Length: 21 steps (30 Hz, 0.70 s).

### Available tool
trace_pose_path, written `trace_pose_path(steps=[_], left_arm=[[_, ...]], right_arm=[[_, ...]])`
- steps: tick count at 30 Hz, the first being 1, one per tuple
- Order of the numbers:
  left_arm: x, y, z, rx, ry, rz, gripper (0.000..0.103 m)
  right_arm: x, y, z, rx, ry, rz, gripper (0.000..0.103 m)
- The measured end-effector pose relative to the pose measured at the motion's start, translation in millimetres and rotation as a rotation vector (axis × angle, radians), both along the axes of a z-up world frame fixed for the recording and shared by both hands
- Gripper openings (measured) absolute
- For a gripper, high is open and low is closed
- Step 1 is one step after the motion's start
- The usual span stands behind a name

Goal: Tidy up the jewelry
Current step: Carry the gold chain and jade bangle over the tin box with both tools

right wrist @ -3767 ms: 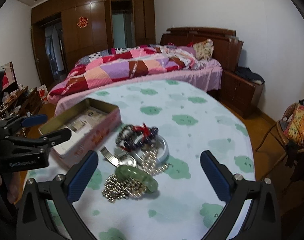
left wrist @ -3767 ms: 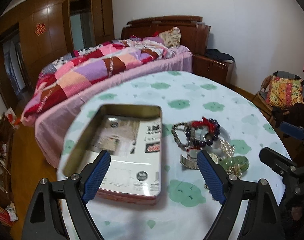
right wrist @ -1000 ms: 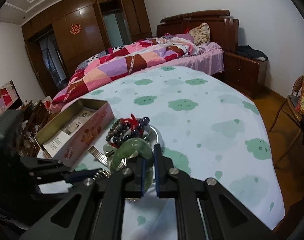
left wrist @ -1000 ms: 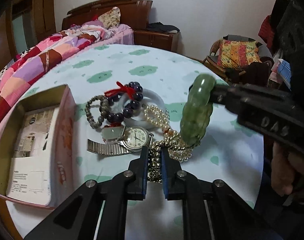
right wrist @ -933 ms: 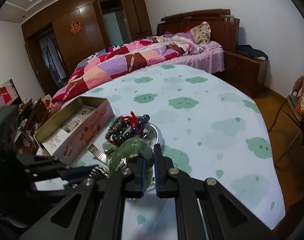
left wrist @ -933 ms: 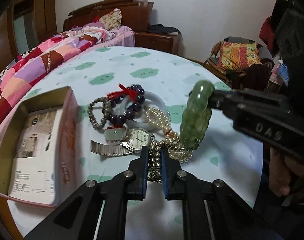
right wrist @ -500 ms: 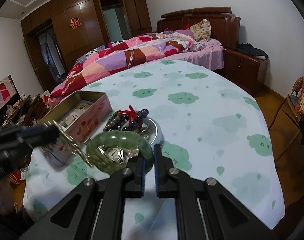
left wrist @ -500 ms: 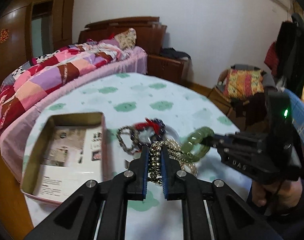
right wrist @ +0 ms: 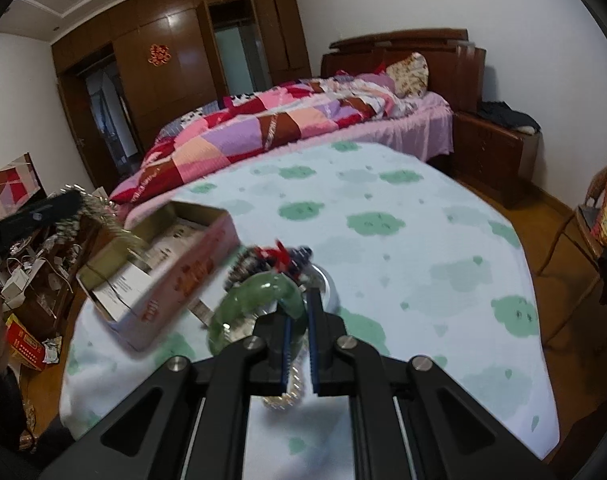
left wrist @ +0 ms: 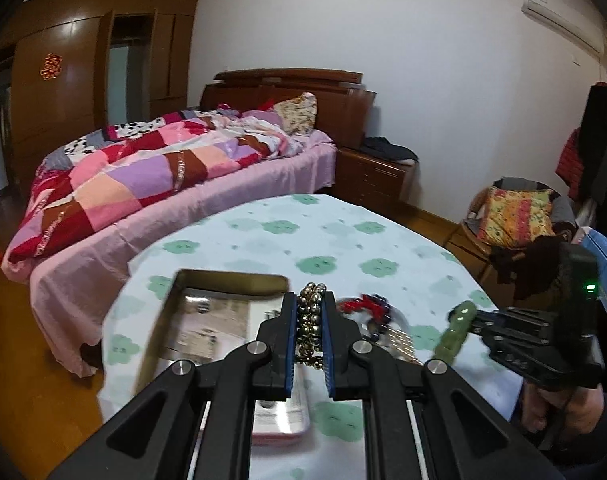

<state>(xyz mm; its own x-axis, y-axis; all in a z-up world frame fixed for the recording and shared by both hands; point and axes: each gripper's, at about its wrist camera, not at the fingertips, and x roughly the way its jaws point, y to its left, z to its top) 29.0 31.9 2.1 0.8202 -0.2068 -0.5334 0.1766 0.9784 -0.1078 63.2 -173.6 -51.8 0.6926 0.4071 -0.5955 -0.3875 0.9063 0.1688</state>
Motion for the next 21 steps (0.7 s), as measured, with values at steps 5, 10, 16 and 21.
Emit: trace_pose_path(steps=[5, 10, 16, 21], left_arm=[[4.1, 19.7, 8.5, 0.019, -0.031, 0.051, 0.01], [13.3, 41.5, 5.8, 0.047, -0.048, 0.12, 0.01], [37.8, 62.5, -18.0, 0.053, -0.024, 0.171, 0.01], [51.3, 67.3, -30.2, 0.047, -0.027, 0.173, 0.01]], right_arm=[[5.8, 24.7, 21.3, 0.0, -0.032, 0.068, 0.009], [17.3, 57.0, 33.2, 0.005, -0.038, 0.144, 0.009], [36.9, 113.4, 31.6, -0.028, -0.026, 0.239, 0.009], [53.9, 154.4, 17.7, -0.096, -0.009, 0.279, 0.009]])
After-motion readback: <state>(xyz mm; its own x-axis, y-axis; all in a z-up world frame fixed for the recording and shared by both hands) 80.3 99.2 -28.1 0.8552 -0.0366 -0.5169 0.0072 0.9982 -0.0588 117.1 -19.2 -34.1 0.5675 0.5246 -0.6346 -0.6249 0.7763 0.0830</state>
